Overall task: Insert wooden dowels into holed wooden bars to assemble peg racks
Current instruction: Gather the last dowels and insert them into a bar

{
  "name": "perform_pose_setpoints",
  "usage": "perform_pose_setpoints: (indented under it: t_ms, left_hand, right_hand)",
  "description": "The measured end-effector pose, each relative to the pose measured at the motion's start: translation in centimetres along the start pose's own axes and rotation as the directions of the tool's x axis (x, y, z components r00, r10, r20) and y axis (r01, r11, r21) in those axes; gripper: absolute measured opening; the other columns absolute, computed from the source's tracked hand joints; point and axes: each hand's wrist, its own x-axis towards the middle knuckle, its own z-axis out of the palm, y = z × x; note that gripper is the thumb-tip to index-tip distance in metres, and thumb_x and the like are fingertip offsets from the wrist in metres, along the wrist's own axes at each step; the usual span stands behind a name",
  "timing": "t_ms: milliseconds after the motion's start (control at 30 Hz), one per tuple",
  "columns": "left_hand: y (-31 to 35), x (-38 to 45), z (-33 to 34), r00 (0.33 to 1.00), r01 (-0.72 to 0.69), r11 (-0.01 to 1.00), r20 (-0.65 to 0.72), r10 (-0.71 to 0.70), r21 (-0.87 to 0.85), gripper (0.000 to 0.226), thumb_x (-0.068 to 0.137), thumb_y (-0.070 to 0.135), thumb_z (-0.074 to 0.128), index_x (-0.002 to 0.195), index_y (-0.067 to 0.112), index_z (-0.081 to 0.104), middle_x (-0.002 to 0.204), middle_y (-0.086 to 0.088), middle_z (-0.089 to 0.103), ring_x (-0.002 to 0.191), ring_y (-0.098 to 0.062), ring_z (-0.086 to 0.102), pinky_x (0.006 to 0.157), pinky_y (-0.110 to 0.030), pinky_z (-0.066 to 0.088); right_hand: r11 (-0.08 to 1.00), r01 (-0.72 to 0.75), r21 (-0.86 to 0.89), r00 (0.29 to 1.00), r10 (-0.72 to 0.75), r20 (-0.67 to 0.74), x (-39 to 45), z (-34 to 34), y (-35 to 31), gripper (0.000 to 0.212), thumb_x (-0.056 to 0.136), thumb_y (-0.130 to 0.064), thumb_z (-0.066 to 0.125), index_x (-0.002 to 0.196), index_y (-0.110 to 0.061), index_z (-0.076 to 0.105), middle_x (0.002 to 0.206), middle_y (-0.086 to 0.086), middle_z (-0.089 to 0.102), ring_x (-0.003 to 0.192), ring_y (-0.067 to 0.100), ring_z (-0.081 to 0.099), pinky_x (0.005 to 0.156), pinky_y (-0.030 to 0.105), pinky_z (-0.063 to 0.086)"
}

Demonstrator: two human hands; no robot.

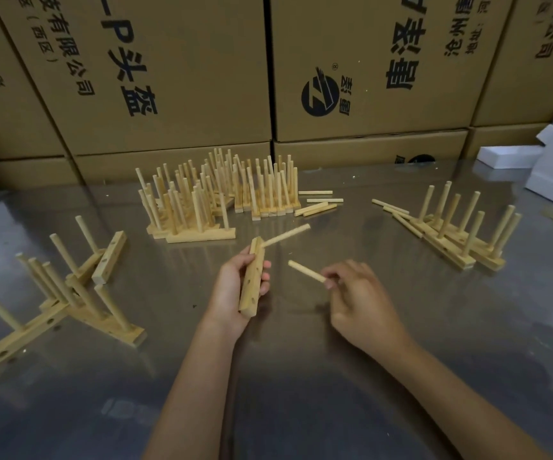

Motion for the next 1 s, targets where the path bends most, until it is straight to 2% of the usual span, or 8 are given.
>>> perform_pose_setpoints:
  t_ms: [100,267,333,433,533,633,733,1000]
  left_hand:
    - [-0.1,-0.3,0.3,0.996,0.018,0.997,0.087,-0.025,0.071,0.033,0.100,0.010,0.041,0.126,0.015,0.062,0.075,-0.006,0.063,0.057,-0.013,0.053,0.044,-0.021,0.043]
    - [-0.2,-0.4,0.3,0.990,0.025,0.988,0.136,-0.047,0.154,0.030,0.097,0.016,0.046,0.115,0.024,0.068,0.083,-0.008,0.070,0.071,-0.015,0.058,0.062,-0.027,0.044]
    - [-0.3,-0.4,0.3,0.990,0.026,0.986,0.134,-0.048,0.164,0.030,0.097,0.016,0.045,0.116,0.025,0.068,0.085,-0.009,0.070,0.070,-0.016,0.058,0.063,-0.028,0.042]
    - [-0.4,-0.3,0.2,0.987,0.020,0.988,0.155,-0.044,0.153,0.033,0.099,0.016,0.043,0.123,0.021,0.064,0.082,-0.009,0.069,0.060,-0.013,0.058,0.057,-0.026,0.044]
    - [-0.4,-0.1,0.2,0.983,0.011,0.990,0.179,-0.037,0.140,0.034,0.099,0.015,0.041,0.126,0.018,0.062,0.081,-0.009,0.068,0.057,-0.013,0.056,0.052,-0.024,0.045]
    - [-0.5,-0.1,0.2,0.981,0.008,0.988,0.190,-0.038,0.153,0.035,0.098,0.015,0.042,0.127,0.019,0.062,0.083,-0.010,0.067,0.064,-0.014,0.056,0.054,-0.024,0.045]
    - [-0.6,0.0,0.3,0.981,0.004,0.985,0.188,-0.037,0.172,0.035,0.099,0.016,0.043,0.126,0.021,0.062,0.083,-0.008,0.068,0.066,-0.014,0.056,0.055,-0.024,0.045]
    - [-1.3,0.0,0.8,0.991,-0.037,0.970,0.136,0.004,0.238,0.029,0.100,0.019,0.045,0.113,0.032,0.067,0.082,-0.005,0.069,0.063,-0.011,0.053,0.064,-0.027,0.042]
  right_hand:
    - [0.993,0.094,0.071,0.993,-0.099,0.067,-0.5,0.5,-2.4,0.016,0.093,-0.013,0.050,0.103,-0.024,0.057,0.086,-0.009,0.055,0.085,0.008,0.049,0.072,0.028,0.041]
    - [0.980,0.195,0.030,0.980,-0.194,-0.037,0.3,0.2,-3.7,0.018,0.089,-0.013,0.051,0.099,-0.017,0.066,0.077,-0.012,0.049,0.076,0.006,0.041,0.071,0.020,0.030]
    - [0.976,0.216,0.016,0.975,-0.215,-0.050,0.3,0.1,-3.7,0.025,0.088,-0.018,0.046,0.100,-0.015,0.068,0.077,-0.013,0.043,0.075,0.004,0.037,0.072,0.018,0.027]
    - [0.982,0.186,0.029,0.979,-0.183,-0.091,0.3,0.2,-3.5,0.034,0.088,-0.022,0.039,0.102,-0.014,0.070,0.078,-0.010,0.045,0.077,0.007,0.040,0.069,0.019,0.032]
    - [0.986,0.148,0.074,0.982,-0.138,-0.125,0.2,0.1,-3.2,0.031,0.089,-0.016,0.045,0.104,-0.013,0.072,0.078,-0.008,0.047,0.080,0.008,0.043,0.070,0.016,0.036]
    - [0.983,0.153,0.100,0.983,-0.142,-0.114,0.1,0.2,-3.1,0.024,0.092,-0.013,0.054,0.108,-0.014,0.072,0.079,-0.011,0.043,0.080,0.004,0.040,0.073,0.007,0.032]
    - [0.980,0.174,0.093,0.980,-0.163,-0.111,0.1,0.3,-2.9,0.018,0.093,-0.013,0.063,0.109,-0.015,0.071,0.081,-0.012,0.042,0.080,0.000,0.038,0.074,0.006,0.032]
    - [0.975,0.158,0.153,0.975,-0.130,-0.181,0.0,0.9,-3.0,0.017,0.091,-0.005,0.064,0.100,-0.015,0.074,0.075,-0.021,0.041,0.073,-0.004,0.044,0.066,0.007,0.033]
